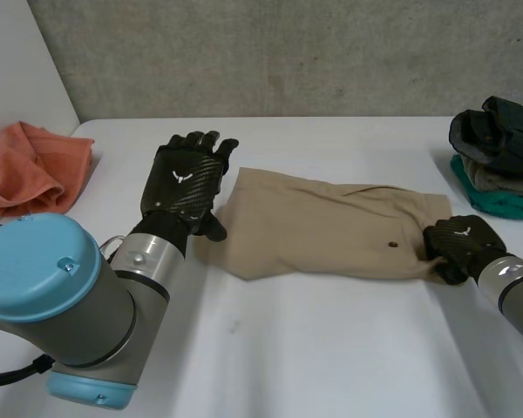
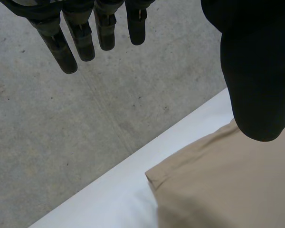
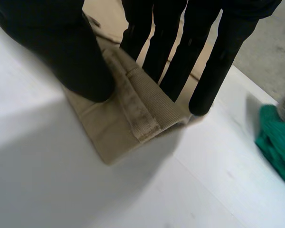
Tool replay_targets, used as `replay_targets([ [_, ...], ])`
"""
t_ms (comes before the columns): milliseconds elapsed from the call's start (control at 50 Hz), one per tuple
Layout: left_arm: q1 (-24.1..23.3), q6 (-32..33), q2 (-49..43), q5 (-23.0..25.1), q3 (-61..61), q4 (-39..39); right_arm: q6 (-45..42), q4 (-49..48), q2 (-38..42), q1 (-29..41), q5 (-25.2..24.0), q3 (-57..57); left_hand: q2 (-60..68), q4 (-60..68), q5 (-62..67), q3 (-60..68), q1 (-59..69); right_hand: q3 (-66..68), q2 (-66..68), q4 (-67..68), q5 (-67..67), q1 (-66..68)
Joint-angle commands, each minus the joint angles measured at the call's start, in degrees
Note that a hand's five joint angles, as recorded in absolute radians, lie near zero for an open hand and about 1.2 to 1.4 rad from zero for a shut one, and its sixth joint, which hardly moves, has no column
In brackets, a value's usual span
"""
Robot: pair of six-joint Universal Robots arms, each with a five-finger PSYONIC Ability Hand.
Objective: Fold the laundry.
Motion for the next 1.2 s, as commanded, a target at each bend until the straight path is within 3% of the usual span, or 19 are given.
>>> replay_targets([
  [20, 0.1, -0.1, 0.1, -0.1, -0.1, 0.1, -4.7, -2.5, -1.0, -1.6, 6.8, 0.6, -1.8, -1.6, -2.8, -2.1, -0.8, 13.4, 13.7, 13.4, 15.3, 21.5],
  [100, 0.1, -0.1, 0.8, -0.1, -0.3, 0.1, -12.3, -3.0, -6.6, -1.7, 9.2, 1.5, -1.8, -1.6, -2.8, -2.1, -0.8, 13.4, 13.7, 13.4, 15.3, 21.5],
  [220, 0.1, -0.1, 2.0, -0.2, -1.2, 0.0, -24.0, -4.5, -7.6, 0.0, 8.6, 0.3, -1.8, -1.6, -2.8, -2.1, -0.8, 13.4, 13.7, 13.4, 15.3, 21.5],
  [300, 0.3, -0.2, 3.0, -0.2, -1.9, 0.1, -29.5, -8.1, -7.3, 9.3, 6.1, -2.7, -1.8, -1.6, -2.8, -2.1, -0.8, 13.4, 13.7, 13.4, 15.3, 21.5],
  [320, 0.3, -0.2, 3.1, -0.2, -1.9, 0.0, -31.0, -10.0, -6.9, 14.3, 3.9, -3.6, -1.8, -1.6, -2.8, -2.1, -0.8, 13.4, 13.7, 13.4, 15.3, 21.5],
  [380, 0.3, -0.1, 3.5, -0.3, -2.1, 0.1, -32.9, -12.3, -5.3, 20.0, -0.5, -4.3, -1.8, -1.6, -2.8, -2.1, -0.8, 13.4, 13.7, 13.4, 15.3, 21.5],
  [400, 0.3, -0.1, 3.6, -0.3, -2.1, 0.1, -34.2, -13.2, -3.4, 22.7, -4.3, -4.5, -1.8, -1.6, -2.8, -2.1, -0.8, 13.4, 13.7, 13.4, 15.3, 21.5],
  [500, 0.4, -0.1, 3.9, -0.4, -2.1, 0.2, -37.7, -13.2, 2.6, 27.5, -15.7, -4.8, -1.8, -1.6, -2.8, -2.1, -0.8, 13.4, 13.7, 13.4, 15.3, 21.5],
  [560, 0.9, 0.0, 3.8, -0.3, -1.4, 0.3, -38.4, -13.3, 4.6, 29.5, -20.0, -5.2, -1.8, -1.6, -2.8, -2.1, -0.8, 13.4, 13.7, 13.4, 15.3, 21.5],
  [620, 1.9, 0.4, 3.8, 0.0, -0.6, 0.8, -37.5, -13.3, 4.4, 29.8, -20.2, -5.7, -1.8, -1.6, -2.8, -2.1, -0.8, 12.2, 12.4, 12.1, 14.0, 20.3],
  [640, 2.0, 0.5, 3.7, 0.0, -0.3, 0.9, -36.5, -13.3, 4.2, 29.9, -19.5, -5.7, -1.8, -1.6, -2.8, -2.1, -0.8, -13.2, -12.9, -13.2, -11.3, -5.1],
  [660, 2.1, 0.5, 3.5, 0.0, 0.1, 0.9, -35.8, -13.3, 4.0, 29.9, -18.8, -5.8, -1.8, -1.6, -2.8, -2.1, -0.8, -26.4, -26.1, -26.5, -24.6, -18.3],
  [720, 2.2, 0.6, 2.1, 0.0, 3.7, 0.9, -29.2, -13.1, 1.8, 29.3, -16.2, -5.1, -1.8, -1.6, -2.8, -2.1, -0.8, -52.7, -52.4, -52.8, -50.9, -44.6],
  [780, 2.0, 0.7, -0.5, 0.1, 7.6, 0.9, -18.3, -13.1, -3.0, 27.6, -14.2, -4.5, -1.8, -1.6, -2.8, -2.1, -0.8, -56.6, -56.3, -56.6, -54.7, -48.5],
  [860, 1.6, 0.5, -5.1, 0.1, 14.7, 0.1, 11.4, -13.1, -9.9, 24.8, -11.2, -5.0, -1.8, -1.6, -2.8, -2.1, -0.8, -56.6, -56.3, -56.6, -54.7, -48.5],
  [940, -0.5, 0.5, -11.2, 0.2, 21.9, -2.2, 28.2, -11.0, -11.5, 19.7, -7.6, -6.7, -1.8, -1.6, -2.8, -2.1, -0.8, -56.6, -56.3, -56.6, -54.7, -48.5],
  [1060, -6.0, 0.0, -22.0, 1.9, 34.8, -13.9, 28.3, 2.5, -9.0, 14.9, -4.7, -12.5, -1.8, -1.6, -2.8, -2.1, -0.8, -56.6, -56.3, -56.6, -54.7, -48.5],
  [1200, -8.7, 0.2, -33.0, 1.4, 45.3, -25.5, 21.9, 16.3, 2.1, 14.4, -4.9, -23.2, -1.8, -1.6, -2.8, -2.1, -0.8, -56.6, -56.3, -56.6, -54.7, -48.5],
])
